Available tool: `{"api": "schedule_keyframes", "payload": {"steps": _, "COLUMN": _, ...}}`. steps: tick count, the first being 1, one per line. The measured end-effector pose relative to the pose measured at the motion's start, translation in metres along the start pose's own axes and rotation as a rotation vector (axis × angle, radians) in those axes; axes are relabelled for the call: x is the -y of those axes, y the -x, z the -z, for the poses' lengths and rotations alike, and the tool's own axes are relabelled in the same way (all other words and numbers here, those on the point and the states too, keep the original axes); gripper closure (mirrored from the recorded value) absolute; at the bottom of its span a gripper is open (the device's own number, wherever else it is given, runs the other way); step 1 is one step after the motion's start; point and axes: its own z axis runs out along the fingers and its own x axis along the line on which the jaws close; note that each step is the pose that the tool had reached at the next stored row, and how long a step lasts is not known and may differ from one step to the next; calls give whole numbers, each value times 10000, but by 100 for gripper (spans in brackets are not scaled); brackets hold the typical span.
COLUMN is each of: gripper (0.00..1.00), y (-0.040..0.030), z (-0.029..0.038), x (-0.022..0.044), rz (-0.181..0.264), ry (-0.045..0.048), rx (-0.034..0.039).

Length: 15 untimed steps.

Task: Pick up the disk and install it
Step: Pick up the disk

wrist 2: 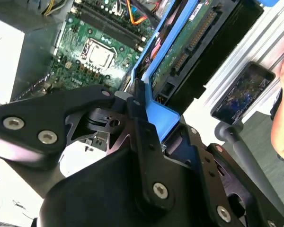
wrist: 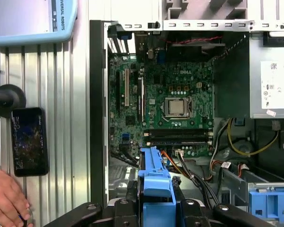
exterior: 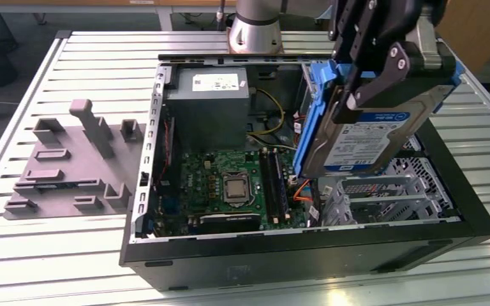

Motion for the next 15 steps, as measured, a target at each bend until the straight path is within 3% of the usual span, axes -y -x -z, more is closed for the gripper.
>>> {"api": "schedule_keyframes", "payload": {"steps": 4, "gripper": 64, "y": 2, "z": -29, "x": 103, "rz": 0, "ry": -1, "rx": 2}}
{"api": "schedule_keyframes", "payload": {"steps": 8, "gripper": 64, "y": -3, "z": -61, "x": 166, "rz": 0, "ry": -1, "rx": 3}}
{"api": "schedule_keyframes", "payload": {"steps": 15, "gripper": 64, "y": -78, "z": -111, "x": 274, "rz": -1, "ry": -1, "rx": 3}}
